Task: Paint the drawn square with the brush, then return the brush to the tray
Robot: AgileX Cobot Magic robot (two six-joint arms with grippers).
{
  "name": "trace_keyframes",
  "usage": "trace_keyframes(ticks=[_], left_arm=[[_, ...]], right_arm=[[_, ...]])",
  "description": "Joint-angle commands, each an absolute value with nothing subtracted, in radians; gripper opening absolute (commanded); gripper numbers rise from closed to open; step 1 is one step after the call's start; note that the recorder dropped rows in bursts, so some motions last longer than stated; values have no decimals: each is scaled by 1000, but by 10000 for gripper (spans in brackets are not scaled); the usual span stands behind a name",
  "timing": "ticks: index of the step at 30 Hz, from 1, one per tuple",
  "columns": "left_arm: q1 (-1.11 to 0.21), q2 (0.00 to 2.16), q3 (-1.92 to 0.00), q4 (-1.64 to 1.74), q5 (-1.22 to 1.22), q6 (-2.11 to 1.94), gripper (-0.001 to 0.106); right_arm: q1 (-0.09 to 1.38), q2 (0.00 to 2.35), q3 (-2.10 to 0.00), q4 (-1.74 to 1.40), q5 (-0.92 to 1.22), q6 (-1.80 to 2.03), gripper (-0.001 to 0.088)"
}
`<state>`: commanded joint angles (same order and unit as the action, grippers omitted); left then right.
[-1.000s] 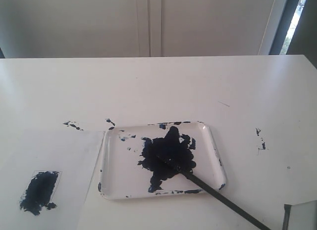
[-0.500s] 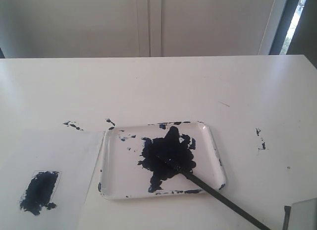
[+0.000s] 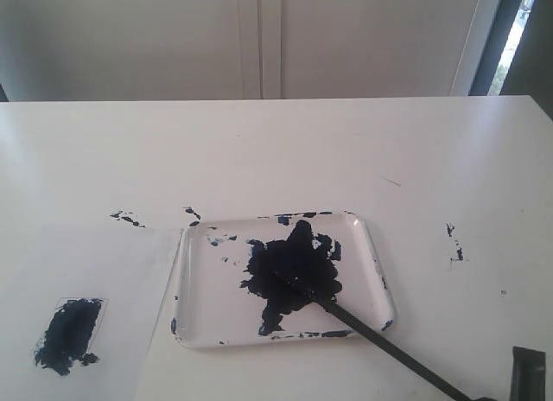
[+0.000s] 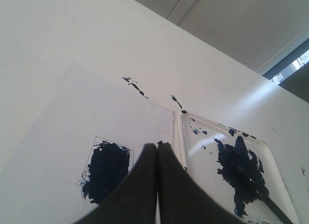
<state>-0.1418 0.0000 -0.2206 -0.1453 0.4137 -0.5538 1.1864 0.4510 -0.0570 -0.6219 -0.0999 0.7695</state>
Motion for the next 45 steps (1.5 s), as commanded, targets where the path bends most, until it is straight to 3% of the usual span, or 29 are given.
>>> trace_keyframes(ticks=[9, 22, 30, 45], left_arm=[[-142, 0, -221, -145, 414, -552, 0], [-142, 0, -221, -145, 412, -542, 0], [-142, 0, -221, -145, 412, -542, 0], [-142, 0, -221, -145, 412, -542, 0]], right_arm=[[1018, 272, -46, -622, 75, 765, 0], [703, 39, 0, -629, 65, 690, 0], [532, 0, 0, -622, 198, 681, 0], [393, 0, 0, -610, 252, 623, 0]])
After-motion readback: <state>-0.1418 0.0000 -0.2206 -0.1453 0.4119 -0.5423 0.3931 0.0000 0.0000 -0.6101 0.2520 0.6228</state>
